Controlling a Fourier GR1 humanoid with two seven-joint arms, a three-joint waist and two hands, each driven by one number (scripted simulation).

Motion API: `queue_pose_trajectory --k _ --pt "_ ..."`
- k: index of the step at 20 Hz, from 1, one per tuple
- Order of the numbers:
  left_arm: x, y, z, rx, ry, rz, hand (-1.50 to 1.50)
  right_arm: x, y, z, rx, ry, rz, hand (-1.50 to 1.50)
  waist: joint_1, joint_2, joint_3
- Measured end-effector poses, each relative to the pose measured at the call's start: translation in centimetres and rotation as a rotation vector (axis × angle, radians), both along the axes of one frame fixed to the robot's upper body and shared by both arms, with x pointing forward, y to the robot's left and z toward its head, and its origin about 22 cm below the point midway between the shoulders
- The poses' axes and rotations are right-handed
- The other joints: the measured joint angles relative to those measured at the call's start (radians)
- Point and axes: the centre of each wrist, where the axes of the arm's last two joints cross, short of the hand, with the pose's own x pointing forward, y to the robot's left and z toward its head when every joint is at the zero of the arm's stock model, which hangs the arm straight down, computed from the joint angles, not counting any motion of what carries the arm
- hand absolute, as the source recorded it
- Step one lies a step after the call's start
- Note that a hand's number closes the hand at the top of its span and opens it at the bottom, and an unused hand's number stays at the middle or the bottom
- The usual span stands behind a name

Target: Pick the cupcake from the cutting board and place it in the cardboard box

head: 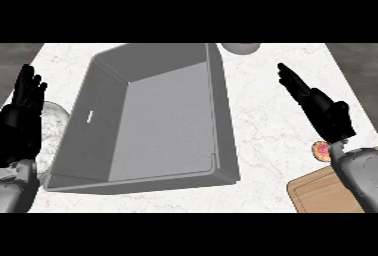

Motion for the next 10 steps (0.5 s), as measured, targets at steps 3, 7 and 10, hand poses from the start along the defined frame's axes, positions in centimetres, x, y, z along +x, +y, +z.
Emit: queue_pose_trajectory --k 3,7,10 --pt "-0.8 -0.1 -0.6 0.027 0.023 -0.035 0.00 0.5 -1.0 0.7 0.044 -0.061 0.046 -1.50 0.009 0.022 0.004" --pt "-2.0 0.0 -3.2 0.084 0.126 -0.090 0.00 1.1 -3.0 2.2 -0.006 -0.168 0.145 1.50 0.008 0.037 0.001" --pt "-2.7 -0.3 -4.9 0.098 0.190 -0.130 0.00 1.0 -5.8 0.5 -0.125 -0.222 0.009 -1.50 0.009 0.045 0.004"
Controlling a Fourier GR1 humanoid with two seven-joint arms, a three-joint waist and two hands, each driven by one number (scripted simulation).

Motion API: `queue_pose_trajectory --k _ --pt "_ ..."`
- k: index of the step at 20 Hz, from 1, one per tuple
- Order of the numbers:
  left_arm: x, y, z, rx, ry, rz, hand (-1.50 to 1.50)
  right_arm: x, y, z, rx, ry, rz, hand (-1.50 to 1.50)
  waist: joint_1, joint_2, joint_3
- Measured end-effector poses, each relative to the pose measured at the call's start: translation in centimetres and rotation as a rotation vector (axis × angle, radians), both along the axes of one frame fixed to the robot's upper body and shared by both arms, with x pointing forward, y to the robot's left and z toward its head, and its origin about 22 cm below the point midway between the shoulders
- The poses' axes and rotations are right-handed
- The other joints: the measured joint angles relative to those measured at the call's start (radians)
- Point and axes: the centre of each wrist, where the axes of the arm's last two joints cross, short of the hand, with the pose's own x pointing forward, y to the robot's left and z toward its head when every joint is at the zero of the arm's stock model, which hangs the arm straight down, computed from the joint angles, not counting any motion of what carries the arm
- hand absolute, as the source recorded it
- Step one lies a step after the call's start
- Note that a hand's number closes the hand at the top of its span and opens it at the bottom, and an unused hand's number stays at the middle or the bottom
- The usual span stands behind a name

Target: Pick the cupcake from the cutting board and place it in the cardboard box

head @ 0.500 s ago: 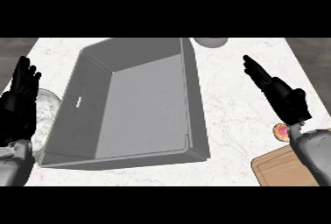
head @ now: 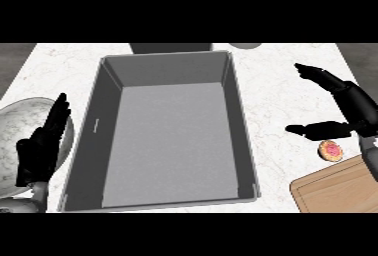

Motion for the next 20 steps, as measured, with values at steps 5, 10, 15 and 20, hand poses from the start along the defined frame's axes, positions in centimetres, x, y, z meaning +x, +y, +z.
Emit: queue_pose_trajectory --k 5,10,15,20 --pt "-0.7 -0.4 -1.7 0.009 0.049 -0.038 0.00 -0.4 -4.4 -4.4 0.102 -0.058 -0.066 -1.50 0.005 0.002 0.003" --pt "-1.0 -0.5 -2.3 0.012 0.061 -0.050 0.00 -0.7 -8.2 -2.8 -0.119 -0.059 -0.003 -1.50 0.006 -0.001 0.003" --pt "-1.2 -0.9 -2.5 0.011 0.056 -0.065 0.00 -0.6 -10.6 0.8 -0.448 0.008 0.065 -1.50 0.014 -0.002 0.002" --pt "-1.3 -0.8 -2.8 0.015 0.068 -0.059 0.00 -0.7 -10.5 3.5 -0.763 0.172 0.154 -1.50 0.012 -0.004 0.000"
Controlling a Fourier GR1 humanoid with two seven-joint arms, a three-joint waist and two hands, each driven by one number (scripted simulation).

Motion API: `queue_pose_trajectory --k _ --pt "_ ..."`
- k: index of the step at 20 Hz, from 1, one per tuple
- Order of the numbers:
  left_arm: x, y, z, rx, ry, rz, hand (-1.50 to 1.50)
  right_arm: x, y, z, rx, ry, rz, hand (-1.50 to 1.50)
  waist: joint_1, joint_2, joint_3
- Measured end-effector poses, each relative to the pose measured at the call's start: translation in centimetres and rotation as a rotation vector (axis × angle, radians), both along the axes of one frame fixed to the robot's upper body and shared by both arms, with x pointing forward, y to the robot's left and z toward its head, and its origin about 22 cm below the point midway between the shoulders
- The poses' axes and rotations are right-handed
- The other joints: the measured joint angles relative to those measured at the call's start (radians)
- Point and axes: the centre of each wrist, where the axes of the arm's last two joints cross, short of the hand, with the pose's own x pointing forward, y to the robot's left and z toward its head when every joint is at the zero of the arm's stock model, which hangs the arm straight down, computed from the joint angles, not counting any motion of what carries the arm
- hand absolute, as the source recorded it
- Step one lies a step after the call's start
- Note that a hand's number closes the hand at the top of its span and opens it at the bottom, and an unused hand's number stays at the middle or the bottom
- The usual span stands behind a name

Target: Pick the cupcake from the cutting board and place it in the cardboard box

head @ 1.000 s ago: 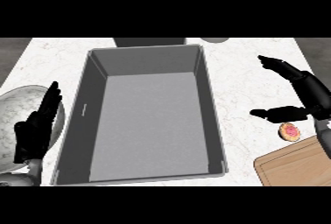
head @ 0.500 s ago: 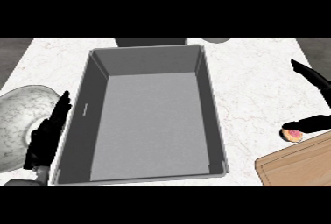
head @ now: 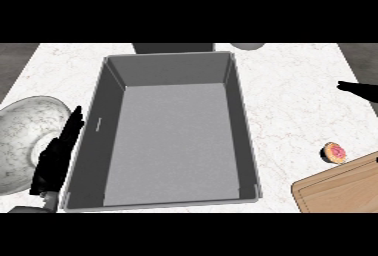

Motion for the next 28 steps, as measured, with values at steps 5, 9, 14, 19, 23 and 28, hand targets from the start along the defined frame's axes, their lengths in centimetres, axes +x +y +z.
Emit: queue_pose_trajectory --k 5,9,14,19,23,28 --pt "-0.2 0.2 0.0 -0.004 0.004 0.006 0.00 -0.1 2.7 -0.1 -0.189 0.147 0.031 -1.50 -0.007 -0.002 0.001" --pt "-0.3 0.7 -0.2 -0.004 0.007 0.016 0.00 -1.0 4.3 -1.9 -0.265 0.197 0.023 -1.50 -0.014 -0.002 0.002" --pt "0.2 0.6 -0.1 -0.002 0.009 0.020 0.00 -1.8 5.4 -3.2 -0.309 0.199 -0.019 -1.50 -0.016 -0.001 0.002" --pt "0.0 0.4 -0.5 -0.003 0.001 0.016 0.00 -1.7 6.0 -4.6 -0.353 0.200 -0.051 -1.50 -0.013 0.000 0.003" --pt "0.2 0.6 -0.1 -0.004 0.004 0.018 0.00 -1.5 5.6 -5.3 -0.386 0.211 -0.072 -1.50 -0.012 0.000 0.002" --pt "0.8 0.0 -0.3 0.000 0.006 0.017 0.00 -2.0 5.1 -6.1 -0.387 0.213 -0.077 -1.50 -0.014 0.000 0.003"
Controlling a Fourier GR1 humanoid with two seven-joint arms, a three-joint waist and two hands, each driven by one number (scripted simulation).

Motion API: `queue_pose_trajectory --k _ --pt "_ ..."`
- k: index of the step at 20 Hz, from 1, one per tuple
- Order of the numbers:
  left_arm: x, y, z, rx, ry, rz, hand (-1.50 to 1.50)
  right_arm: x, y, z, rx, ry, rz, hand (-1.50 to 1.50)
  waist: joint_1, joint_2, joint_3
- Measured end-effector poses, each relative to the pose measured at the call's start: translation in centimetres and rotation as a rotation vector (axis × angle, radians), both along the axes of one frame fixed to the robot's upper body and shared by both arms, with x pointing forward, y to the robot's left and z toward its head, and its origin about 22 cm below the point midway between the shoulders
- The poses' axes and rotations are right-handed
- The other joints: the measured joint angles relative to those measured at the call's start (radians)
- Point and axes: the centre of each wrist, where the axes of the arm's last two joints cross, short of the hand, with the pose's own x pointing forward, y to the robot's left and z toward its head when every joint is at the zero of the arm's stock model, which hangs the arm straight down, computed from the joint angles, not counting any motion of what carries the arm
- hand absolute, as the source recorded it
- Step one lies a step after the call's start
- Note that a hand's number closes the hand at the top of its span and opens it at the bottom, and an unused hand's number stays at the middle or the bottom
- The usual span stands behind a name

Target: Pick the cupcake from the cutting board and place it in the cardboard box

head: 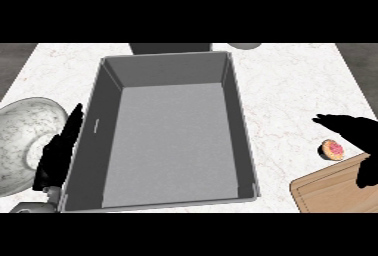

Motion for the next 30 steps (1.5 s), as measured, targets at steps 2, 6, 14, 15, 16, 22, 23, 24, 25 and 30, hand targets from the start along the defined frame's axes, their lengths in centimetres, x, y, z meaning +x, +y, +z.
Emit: queue_pose_trajectory --k 2,6,14,15,16,22,23,24,25,30 --pt "-0.1 -0.2 0.0 0.002 0.000 -0.001 0.00 -0.2 0.3 -0.8 -0.002 0.001 0.001 -1.50 0.000 0.000 0.000" --pt "-0.8 0.3 -0.1 0.002 -0.007 -0.005 0.00 -0.5 0.2 -1.4 0.001 -0.003 0.000 -1.50 0.001 0.000 0.000" --pt "-0.4 0.7 0.2 -0.003 -0.001 -0.006 0.00 -0.6 -0.4 -2.7 0.016 -0.008 -0.004 -1.50 0.001 0.000 0.000" --pt "-0.3 0.8 0.6 0.000 0.001 -0.005 0.00 -0.4 -0.2 -2.7 0.014 -0.005 -0.006 -1.50 0.001 0.000 0.000" --pt "-0.1 0.5 0.6 -0.001 0.003 -0.005 0.00 -0.5 -0.3 -2.7 0.015 -0.003 -0.007 -1.50 0.001 0.000 0.000" --pt "-0.6 0.4 -0.2 -0.005 0.001 -0.006 0.00 -0.1 -0.2 -3.8 0.012 -0.003 -0.012 -1.50 0.002 0.000 0.000" --pt "-0.6 0.4 -0.5 -0.003 0.000 -0.008 0.00 0.0 -0.3 -4.0 0.009 -0.003 -0.009 -1.50 0.002 0.000 0.000" --pt "-0.4 0.5 -0.4 -0.003 0.000 -0.011 0.00 0.1 -0.4 -4.4 0.002 0.000 -0.004 -1.50 0.003 0.000 0.000" --pt "-0.9 1.0 -0.5 -0.003 -0.003 -0.014 0.00 -0.1 -0.5 -4.6 -0.003 0.006 -0.005 -1.50 0.003 0.000 0.001" --pt "-1.1 0.9 -0.2 0.000 -0.006 -0.012 0.00 0.4 -0.9 -5.0 -0.020 0.036 -0.008 1.50 0.003 0.000 0.001"
